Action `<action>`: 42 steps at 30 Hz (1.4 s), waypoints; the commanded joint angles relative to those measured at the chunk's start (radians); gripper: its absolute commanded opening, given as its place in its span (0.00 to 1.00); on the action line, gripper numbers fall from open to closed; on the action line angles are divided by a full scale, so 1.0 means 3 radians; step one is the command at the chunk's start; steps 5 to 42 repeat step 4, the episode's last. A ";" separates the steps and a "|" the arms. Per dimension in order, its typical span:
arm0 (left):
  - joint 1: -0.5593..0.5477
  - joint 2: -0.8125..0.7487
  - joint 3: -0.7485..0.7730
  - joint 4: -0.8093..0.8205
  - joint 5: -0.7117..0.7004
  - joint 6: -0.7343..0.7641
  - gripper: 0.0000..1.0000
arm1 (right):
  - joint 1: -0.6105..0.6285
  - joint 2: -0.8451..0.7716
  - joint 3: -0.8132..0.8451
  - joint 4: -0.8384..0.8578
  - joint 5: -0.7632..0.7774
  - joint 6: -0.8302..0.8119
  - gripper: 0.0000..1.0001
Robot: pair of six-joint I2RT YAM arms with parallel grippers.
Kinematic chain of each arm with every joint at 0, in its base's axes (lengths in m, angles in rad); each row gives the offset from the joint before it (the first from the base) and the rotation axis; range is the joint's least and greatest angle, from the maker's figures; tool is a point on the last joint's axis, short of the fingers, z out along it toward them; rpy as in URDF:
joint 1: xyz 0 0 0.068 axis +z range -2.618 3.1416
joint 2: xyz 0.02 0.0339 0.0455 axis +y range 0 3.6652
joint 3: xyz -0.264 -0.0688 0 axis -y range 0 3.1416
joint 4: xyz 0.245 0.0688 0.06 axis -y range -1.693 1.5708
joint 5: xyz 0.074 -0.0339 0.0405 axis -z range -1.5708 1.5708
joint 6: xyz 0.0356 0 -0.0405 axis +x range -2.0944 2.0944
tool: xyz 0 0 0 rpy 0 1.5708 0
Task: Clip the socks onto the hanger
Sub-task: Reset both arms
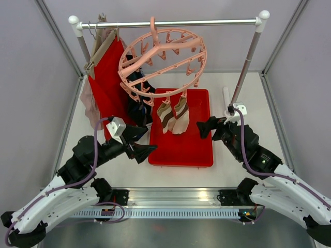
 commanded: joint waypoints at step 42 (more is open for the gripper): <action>-0.0012 -0.0032 -0.0010 -0.0016 -0.0040 -0.0090 1.00 | 0.0005 -0.0041 0.0001 0.0077 0.0000 0.0014 0.98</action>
